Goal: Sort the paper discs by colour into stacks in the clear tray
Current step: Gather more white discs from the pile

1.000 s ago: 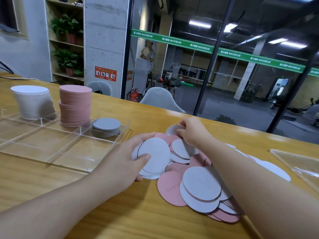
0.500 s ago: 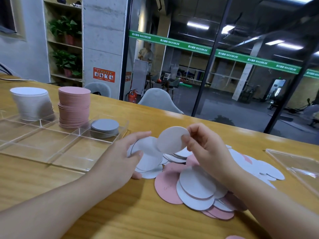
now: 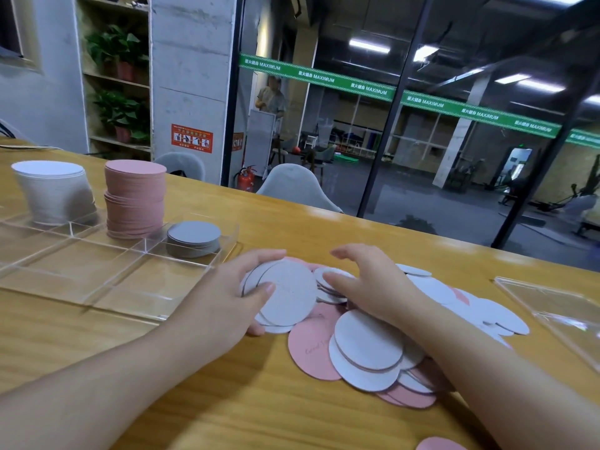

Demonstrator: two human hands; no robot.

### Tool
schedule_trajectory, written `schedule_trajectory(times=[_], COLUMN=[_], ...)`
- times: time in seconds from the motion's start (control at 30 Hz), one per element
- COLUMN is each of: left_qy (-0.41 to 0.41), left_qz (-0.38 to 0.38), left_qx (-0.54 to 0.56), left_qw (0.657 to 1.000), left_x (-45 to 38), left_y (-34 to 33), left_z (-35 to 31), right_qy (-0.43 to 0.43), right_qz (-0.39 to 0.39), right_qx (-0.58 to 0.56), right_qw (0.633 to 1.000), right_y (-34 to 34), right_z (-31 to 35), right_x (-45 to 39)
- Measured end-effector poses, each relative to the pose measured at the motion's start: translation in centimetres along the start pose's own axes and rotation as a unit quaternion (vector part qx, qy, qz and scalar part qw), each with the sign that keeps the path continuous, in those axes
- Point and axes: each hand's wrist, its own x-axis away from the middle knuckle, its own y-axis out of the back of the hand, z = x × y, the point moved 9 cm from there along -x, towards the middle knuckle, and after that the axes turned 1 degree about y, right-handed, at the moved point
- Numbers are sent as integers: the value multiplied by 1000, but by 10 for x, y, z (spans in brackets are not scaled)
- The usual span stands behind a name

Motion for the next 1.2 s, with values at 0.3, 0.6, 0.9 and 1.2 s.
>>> schedule_trajectory(times=[0.3, 0.6, 0.9, 1.2], left_qy=[0, 3, -2, -4], left_qz=[1, -9, -7, -2], left_qx=[2, 37, 53, 65], left_qw=[1000, 999, 999, 998], left_x=[0, -1, -3, -4], left_y=[0, 2, 1, 0], left_z=[-1, 2, 3, 4], right_qy=[-95, -67, 68, 91], right_qz=[69, -28, -61, -110], right_qx=[27, -61, 111, 90], right_qw=[993, 995, 990, 986], right_y=[-15, 14, 30, 46], right_z=[-21, -19, 3, -6], right_x=[5, 7, 1, 9])
